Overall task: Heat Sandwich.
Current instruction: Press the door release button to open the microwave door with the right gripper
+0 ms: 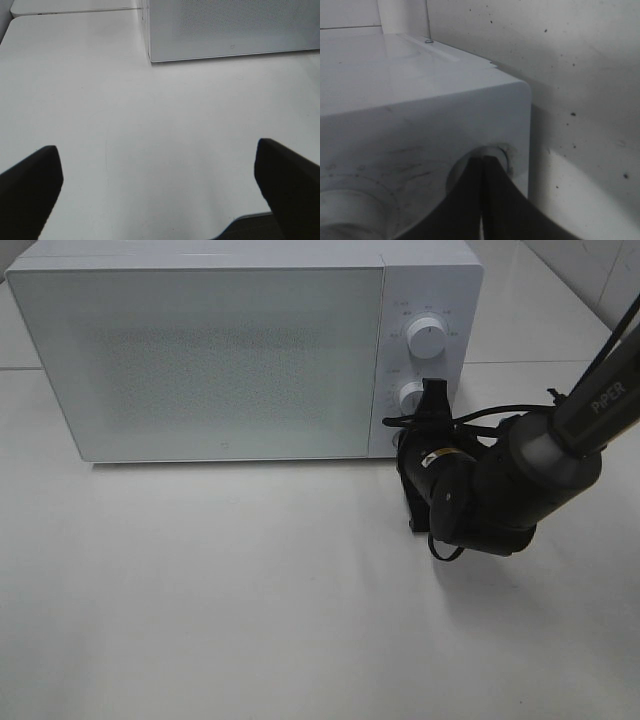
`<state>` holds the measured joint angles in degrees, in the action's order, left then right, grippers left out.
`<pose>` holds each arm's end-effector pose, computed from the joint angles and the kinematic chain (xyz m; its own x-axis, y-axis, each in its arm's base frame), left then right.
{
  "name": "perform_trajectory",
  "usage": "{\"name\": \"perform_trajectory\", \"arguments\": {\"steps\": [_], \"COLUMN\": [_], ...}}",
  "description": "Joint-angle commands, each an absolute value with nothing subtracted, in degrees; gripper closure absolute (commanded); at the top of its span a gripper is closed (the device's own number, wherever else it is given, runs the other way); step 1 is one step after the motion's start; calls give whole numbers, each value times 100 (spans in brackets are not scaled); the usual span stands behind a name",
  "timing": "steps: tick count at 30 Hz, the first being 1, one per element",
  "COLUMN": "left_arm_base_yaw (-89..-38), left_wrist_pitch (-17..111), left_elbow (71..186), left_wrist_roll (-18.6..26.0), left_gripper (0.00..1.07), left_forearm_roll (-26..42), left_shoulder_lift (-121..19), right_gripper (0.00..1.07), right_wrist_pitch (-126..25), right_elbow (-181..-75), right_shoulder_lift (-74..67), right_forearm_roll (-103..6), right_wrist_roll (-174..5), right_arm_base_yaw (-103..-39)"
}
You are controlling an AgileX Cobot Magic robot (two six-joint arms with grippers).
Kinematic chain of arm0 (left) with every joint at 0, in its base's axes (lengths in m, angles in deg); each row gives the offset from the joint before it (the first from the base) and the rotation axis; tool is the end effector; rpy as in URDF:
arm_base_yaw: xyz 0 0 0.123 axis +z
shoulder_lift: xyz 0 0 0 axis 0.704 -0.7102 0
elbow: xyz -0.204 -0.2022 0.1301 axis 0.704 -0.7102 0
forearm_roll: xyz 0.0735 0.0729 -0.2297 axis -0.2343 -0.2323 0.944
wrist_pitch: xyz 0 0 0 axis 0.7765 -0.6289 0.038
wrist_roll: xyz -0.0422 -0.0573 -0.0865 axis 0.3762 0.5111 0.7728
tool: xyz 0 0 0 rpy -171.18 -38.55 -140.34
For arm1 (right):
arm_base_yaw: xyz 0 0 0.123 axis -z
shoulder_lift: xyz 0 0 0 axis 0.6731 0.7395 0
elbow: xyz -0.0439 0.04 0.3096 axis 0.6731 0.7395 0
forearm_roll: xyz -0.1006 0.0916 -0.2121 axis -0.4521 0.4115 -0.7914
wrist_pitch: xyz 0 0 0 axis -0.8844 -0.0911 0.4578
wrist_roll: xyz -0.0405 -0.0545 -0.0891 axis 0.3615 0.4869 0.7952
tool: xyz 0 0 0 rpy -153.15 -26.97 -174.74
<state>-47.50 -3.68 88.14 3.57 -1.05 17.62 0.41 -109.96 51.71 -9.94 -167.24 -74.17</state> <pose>-0.0213 -0.0085 0.2713 -0.4511 0.0442 -0.8914 0.1342 0.9908 -0.0188 0.3733 0.1655 0.0975 0.0145 0.9997 0.0207 0.3264 -0.0243 0.9449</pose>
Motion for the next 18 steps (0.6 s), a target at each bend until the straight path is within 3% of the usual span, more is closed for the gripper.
{"name": "perform_trajectory", "arguments": {"steps": [1, 18], "left_arm_base_yaw": [-4739, -4739], "left_wrist_pitch": [-288, -288], "left_elbow": [8808, 8808], "left_wrist_roll": [374, 368], "left_gripper": [7, 7], "left_forearm_roll": [-105, -105], "left_shoulder_lift": [1853, 1853], "right_gripper": [107, 107], "right_wrist_pitch": [683, 843], "right_elbow": [-11163, -11879], "right_shoulder_lift": [5119, 5331], "right_forearm_roll": [-862, -862], "right_wrist_roll": [-16644, -16461], "right_arm_base_yaw": [-7359, -7090]}}
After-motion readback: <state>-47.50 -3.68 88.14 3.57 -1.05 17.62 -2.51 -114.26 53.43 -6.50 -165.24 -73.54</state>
